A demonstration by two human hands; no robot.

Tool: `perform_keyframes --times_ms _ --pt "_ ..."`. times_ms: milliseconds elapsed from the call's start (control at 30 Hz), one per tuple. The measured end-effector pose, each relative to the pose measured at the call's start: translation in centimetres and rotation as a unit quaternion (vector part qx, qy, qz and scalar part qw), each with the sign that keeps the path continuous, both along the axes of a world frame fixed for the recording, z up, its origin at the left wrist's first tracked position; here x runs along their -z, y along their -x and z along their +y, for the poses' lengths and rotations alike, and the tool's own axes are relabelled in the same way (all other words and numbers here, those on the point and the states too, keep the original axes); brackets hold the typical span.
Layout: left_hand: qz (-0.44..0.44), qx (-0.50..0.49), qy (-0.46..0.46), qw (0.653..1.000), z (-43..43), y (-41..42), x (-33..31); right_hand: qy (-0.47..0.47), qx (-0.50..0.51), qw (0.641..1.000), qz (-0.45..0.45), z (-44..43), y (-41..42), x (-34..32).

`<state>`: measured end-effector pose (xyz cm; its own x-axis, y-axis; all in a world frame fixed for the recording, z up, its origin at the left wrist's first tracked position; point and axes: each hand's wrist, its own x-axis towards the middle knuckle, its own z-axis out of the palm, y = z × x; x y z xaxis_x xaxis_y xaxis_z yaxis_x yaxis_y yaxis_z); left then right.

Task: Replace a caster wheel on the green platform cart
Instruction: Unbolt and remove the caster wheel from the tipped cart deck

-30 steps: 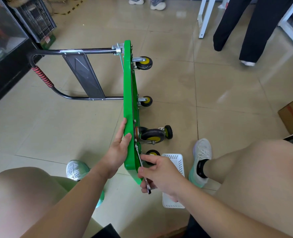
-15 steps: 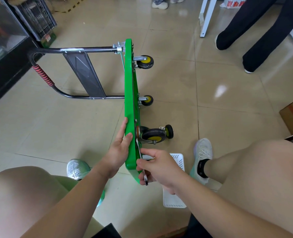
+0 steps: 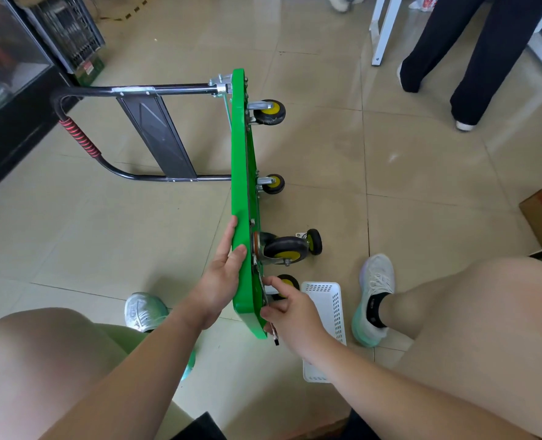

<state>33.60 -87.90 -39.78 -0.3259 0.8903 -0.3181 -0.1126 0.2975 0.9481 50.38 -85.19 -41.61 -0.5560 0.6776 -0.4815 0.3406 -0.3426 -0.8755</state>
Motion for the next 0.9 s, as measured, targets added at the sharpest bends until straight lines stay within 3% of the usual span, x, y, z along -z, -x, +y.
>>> perform_keyframes --times_ms 300,533,900 --pt "-0.016 0.005 -0.009 1.000 -0.1 0.1 0.3 -0.081 0.025 0.996 -0.030 0.0 0.3 2.3" --pt "-0.004 0.005 -0.007 1.000 0.0 0.1 0.1 0.019 -0.020 0.999 -0.042 -1.1 -2.1 0.0" --pt "-0.014 0.004 -0.011 1.000 0.0 0.0 0.3 0.121 0.020 0.992 0.033 -0.7 -2.2 -4.8"
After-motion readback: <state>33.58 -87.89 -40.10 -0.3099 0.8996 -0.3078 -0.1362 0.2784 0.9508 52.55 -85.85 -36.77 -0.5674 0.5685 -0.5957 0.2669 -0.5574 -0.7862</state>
